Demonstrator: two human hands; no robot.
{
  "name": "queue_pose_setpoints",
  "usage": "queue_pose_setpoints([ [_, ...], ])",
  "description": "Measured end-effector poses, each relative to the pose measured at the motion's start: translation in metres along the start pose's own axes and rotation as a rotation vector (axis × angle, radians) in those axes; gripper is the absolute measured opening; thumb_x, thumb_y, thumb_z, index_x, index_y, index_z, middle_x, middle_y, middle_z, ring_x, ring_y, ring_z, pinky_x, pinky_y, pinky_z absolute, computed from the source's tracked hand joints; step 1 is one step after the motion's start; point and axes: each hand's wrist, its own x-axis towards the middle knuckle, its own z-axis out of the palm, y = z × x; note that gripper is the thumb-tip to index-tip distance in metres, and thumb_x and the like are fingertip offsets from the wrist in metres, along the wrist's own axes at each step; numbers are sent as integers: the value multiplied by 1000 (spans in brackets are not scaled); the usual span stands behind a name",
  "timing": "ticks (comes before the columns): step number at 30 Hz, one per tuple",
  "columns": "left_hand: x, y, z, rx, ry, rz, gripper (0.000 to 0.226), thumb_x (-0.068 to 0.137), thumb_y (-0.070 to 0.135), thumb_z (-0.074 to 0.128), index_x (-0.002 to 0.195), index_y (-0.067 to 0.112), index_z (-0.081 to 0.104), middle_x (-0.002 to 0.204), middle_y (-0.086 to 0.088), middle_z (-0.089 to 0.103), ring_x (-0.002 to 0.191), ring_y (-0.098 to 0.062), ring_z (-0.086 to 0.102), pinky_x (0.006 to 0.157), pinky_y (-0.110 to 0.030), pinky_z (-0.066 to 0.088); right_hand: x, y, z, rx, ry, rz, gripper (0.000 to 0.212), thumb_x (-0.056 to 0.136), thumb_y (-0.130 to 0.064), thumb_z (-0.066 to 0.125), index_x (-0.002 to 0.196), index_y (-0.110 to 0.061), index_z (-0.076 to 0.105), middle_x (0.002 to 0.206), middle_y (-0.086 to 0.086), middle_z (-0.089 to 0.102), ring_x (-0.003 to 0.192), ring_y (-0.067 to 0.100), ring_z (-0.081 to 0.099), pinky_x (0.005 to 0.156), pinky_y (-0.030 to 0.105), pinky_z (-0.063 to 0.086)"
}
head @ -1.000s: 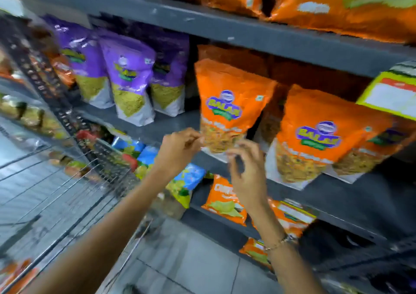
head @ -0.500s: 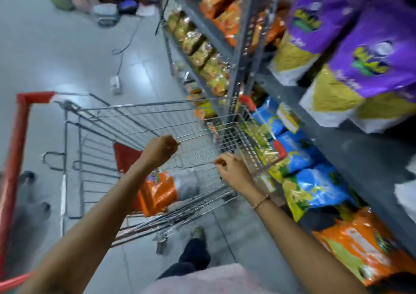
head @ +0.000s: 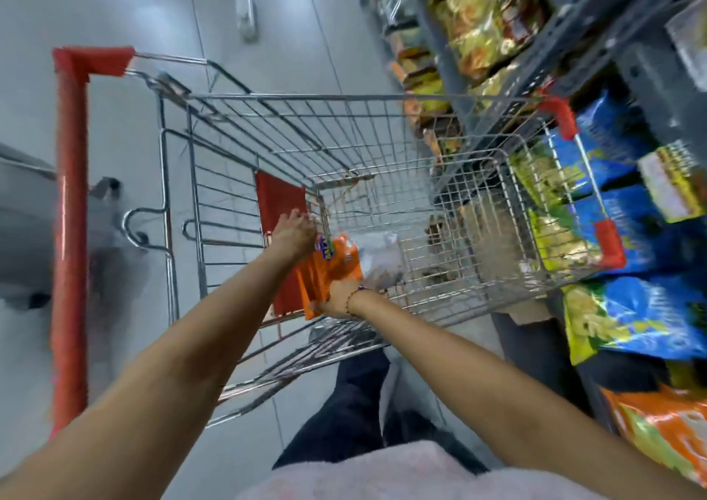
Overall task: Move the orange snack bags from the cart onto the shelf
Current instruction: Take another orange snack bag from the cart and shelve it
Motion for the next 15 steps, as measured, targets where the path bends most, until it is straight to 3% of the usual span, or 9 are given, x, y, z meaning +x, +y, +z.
queue_pose_setpoints([
  [2, 7, -4, 1, 35, -12, 2, 37, 92, 20, 46, 127, 9, 50, 138, -15, 47, 131, -32, 36, 104, -44, 35, 15, -10, 5, -48, -6, 42, 80, 87, -51, 49, 143, -5, 14, 147, 27, 25, 128, 37, 38, 107, 46, 34],
  [3, 9, -6, 0, 46, -25, 8, 37, 92, 21, 46, 127, 9, 49, 139, -14, 46, 131, -32, 36, 105, -44, 34, 18, -13, 7, -80, -14, 61, 83, 85, -56, 48, 142, -4, 16, 147, 26, 27, 129, 38, 37, 107, 49, 34],
  [5, 15, -11, 3, 41, -43, 28, 38, 93, 22, 45, 129, 10, 48, 140, -14, 45, 132, -32, 35, 107, -47, 32, 20, -18, 8, -95, -21, 106, 72, 86, -55, 47, 135, -4, 34, 139, 24, 42, 125, 37, 43, 105, 49, 35],
  [7, 20, -15, 3, 56, -56, 33, 39, 93, 26, 44, 130, 11, 47, 142, -14, 44, 133, -32, 33, 108, -47, 30, 26, -16, 7, 27, 11, 133, 53, 89, -38, 51, 124, 1, 46, 132, 24, 49, 121, 38, 46, 104, 48, 36],
  [11, 33, -11, -2, 116, -6, 146, 30, 93, 17, 46, 121, 13, 55, 137, -10, 50, 128, -30, 40, 104, -48, 32, 28, 2, -3, 69, -23, 180, 33, 89, -20, 52, 119, -6, 53, 110, 15, 59, 101, 28, 56, 97, 40, 45],
  [15, 34, -21, -6, 31, 61, 174, 27, 97, 21, 39, 110, 10, 61, 130, -13, 58, 126, -33, 44, 100, -51, 34, 23, 3, -2, 69, -5, 51, 15, 82, -20, 53, 82, -9, 62, 94, 15, 63, 88, 29, 59, 77, 41, 55],
])
